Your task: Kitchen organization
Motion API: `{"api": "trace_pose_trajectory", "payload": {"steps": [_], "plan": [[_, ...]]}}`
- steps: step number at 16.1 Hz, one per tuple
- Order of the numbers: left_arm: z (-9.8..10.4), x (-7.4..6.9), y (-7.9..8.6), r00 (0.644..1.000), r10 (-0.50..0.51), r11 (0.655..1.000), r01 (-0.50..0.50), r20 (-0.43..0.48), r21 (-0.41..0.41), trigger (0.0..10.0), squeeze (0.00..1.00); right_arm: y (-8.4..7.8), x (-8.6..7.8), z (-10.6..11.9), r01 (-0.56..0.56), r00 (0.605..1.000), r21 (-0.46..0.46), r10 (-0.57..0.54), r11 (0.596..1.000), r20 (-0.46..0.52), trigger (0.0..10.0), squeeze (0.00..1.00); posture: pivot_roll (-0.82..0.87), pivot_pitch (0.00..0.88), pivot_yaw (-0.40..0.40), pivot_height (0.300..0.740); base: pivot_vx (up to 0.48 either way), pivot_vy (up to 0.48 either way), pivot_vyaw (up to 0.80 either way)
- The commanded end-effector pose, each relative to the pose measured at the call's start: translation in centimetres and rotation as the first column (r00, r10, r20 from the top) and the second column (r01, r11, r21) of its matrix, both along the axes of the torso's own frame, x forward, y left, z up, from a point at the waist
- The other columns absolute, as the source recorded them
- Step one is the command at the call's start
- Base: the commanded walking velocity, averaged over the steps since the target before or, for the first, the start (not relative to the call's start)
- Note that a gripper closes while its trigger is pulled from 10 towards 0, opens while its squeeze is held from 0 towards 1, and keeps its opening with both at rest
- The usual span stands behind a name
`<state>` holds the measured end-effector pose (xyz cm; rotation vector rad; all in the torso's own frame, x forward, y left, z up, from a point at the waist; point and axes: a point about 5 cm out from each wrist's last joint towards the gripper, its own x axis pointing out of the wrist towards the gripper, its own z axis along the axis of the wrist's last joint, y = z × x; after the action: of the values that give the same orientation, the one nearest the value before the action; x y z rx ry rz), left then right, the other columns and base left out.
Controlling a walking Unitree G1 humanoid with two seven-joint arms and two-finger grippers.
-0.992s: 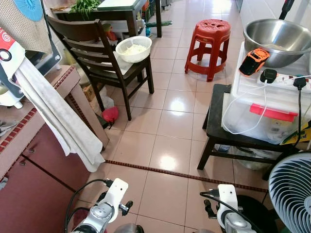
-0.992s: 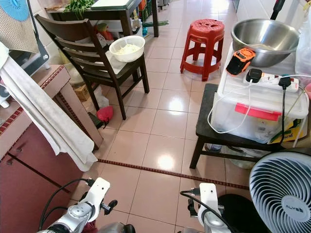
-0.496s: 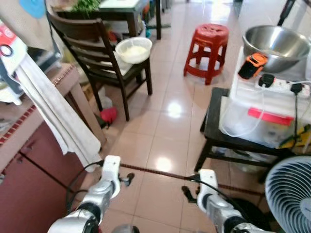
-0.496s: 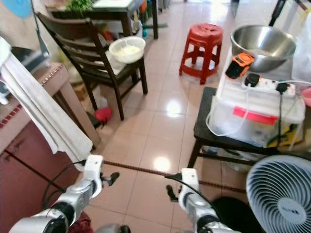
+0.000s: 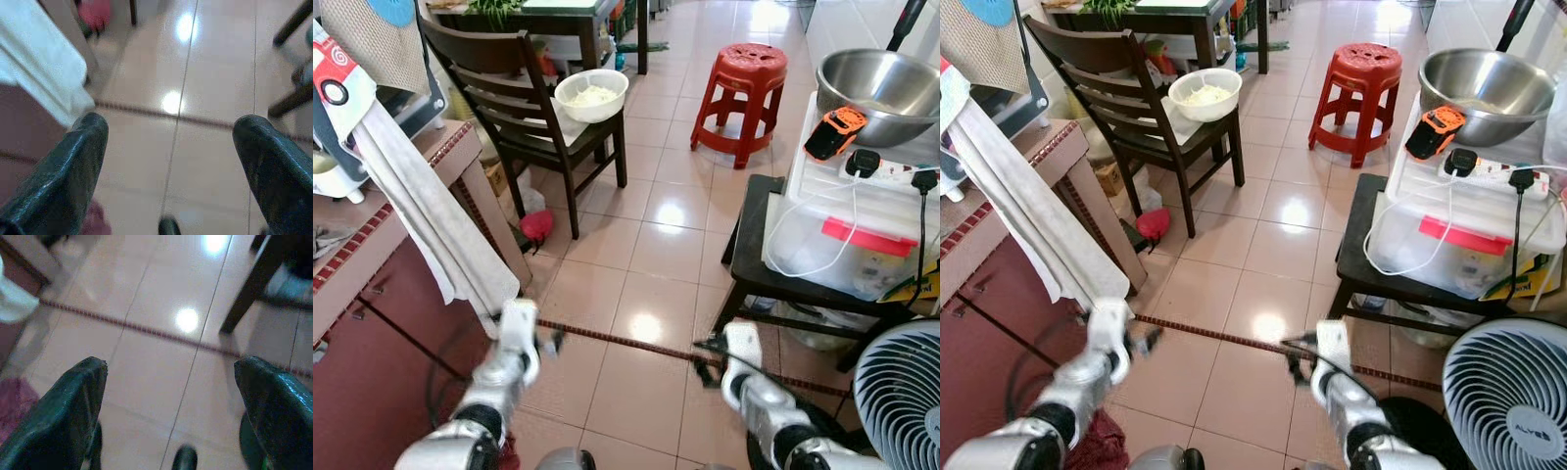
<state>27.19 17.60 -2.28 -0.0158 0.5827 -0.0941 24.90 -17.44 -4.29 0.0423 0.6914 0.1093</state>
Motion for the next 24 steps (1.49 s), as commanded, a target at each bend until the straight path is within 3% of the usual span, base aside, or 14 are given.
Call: {"api": "trace_pose_trajectory", "payload": {"steps": [1,2,5,8,10,11,12,15,17,19,20,22,23,24], "plan": [[0.8,0.4,0.5,0.997,0.006,1.000,-0.006,0.075,-0.004,10.0,0.00,0.3,1.3,1.3,-0.006,0.995,0.037,0.002,0.999,0.096,10.0,0.00,-0.06,0.000,0.075,0.740,0.000,0.000,0.00],[2.9,1.2,1.1,0.967,0.002,1.000,0.004,0.254,-0.025,10.0,0.00,0.1,2.6,3.2,-0.012,0.967,0.043,0.001,0.999,0.254,10.0,0.00,-0.07,0.000,0.076,0.740,0.000,0.000,0.00],[6.5,1.3,2.2,0.895,0.040,0.999,-0.024,0.444,-0.041,10.0,0.00,-1.2,2.9,5.9,0.032,0.897,0.015,-0.035,0.999,0.440,10.0,0.00,-0.07,0.000,0.070,0.740,0.000,0.000,0.00],[9.8,-1.4,2.2,0.831,-0.050,0.998,0.067,0.555,-0.010,10.0,0.00,-3.2,0.4,8.9,0.160,0.824,-0.204,-0.017,0.966,0.567,10.0,0.00,-0.07,0.000,0.063,0.740,0.000,0.000,0.00],[11.1,-2.4,2.3,0.797,-0.106,0.991,0.132,0.595,0.000,10.0,0.00,-3.3,-0.9,9.6,0.160,0.796,-0.189,-0.014,0.969,0.605,10.0,0.00,-0.07,0.000,0.064,0.740,0.000,0.000,0.00],[11.6,-2.9,2.7,0.788,-0.127,0.991,0.131,0.603,0.039,10.0,0.00,-3.5,-2.0,9.8,0.178,0.807,-0.207,-0.022,0.962,0.590,10.0,0.00,-0.07,0.000,0.072,0.740,0.000,0.000,0.00],[11.5,-3.3,3.1,0.797,-0.115,0.993,0.095,0.593,0.065,10.0,0.00,-3.3,-3.0,10.1,0.167,0.816,-0.214,-0.013,0.962,0.578,10.0,0.00,-0.07,0.000,0.080,0.740,0.000,0.000,0.00],[11.0,-4.1,2.8,0.824,-0.085,0.996,0.050,0.560,0.079,10.0,0.00,-2.7,-3.8,12.0,0.152,0.778,-0.415,0.150,0.897,0.610,10.0,0.00,-0.08,0.000,0.089,0.740,0.000,0.000,0.43],[10.8,-3.5,3.3,0.837,0.010,0.999,-0.026,0.547,0.022,10.0,0.00,-2.3,-3.2,12.7,0.153,0.765,-0.394,0.144,0.906,0.628,10.0,0.00,-0.09,0.000,0.087,0.740,0.000,0.000,0.80],[10.4,-3.1,2.6,0.868,0.014,1.000,-0.007,0.496,-0.016,10.0,0.00,-2.0,-2.7,13.4,0.162,0.762,-0.357,0.114,0.920,0.638,10.0,0.00,-0.09,0.000,0.086,0.740,0.000,0.000,0.80],[10.7,-3.0,1.3,0.859,-0.050,0.998,0.055,0.510,0.005,10.0,0.00,-1.4,-1.9,14.2,0.154,0.742,-0.362,0.134,0.919,0.656,10.0,0.00,-0.09,0.000,0.084,0.740,0.000,0.000,0.80],[11.1,-3.0,1.0,0.844,-0.057,0.998,0.046,0.533,0.034,10.0,0.00,-1.2,-1.7,14.7,0.154,0.726,-0.352,0.136,0.923,0.674,10.0,0.00,-0.08,0.000,0.079,0.740,0.000,0.000,0.80],[11.1,-3.0,0.7,0.847,-0.100,0.994,0.057,0.521,0.098,10.0,0.00,-0.9,-1.6,14.9,0.140,0.717,-0.356,0.154,0.924,0.680,10.0,0.00,-0.08,0.000,0.075,0.740,0.000,0.000,0.80],[10.9,-3.1,0.6,0.854,-0.101,0.993,0.052,0.511,0.109,10.0,0.00,-0.6,-1.5,14.8,0.129,0.713,-0.349,0.158,0.928,0.683,10.0,0.00,-0.07,0.000,0.073,0.740,0.000,0.000,0.80]]}}
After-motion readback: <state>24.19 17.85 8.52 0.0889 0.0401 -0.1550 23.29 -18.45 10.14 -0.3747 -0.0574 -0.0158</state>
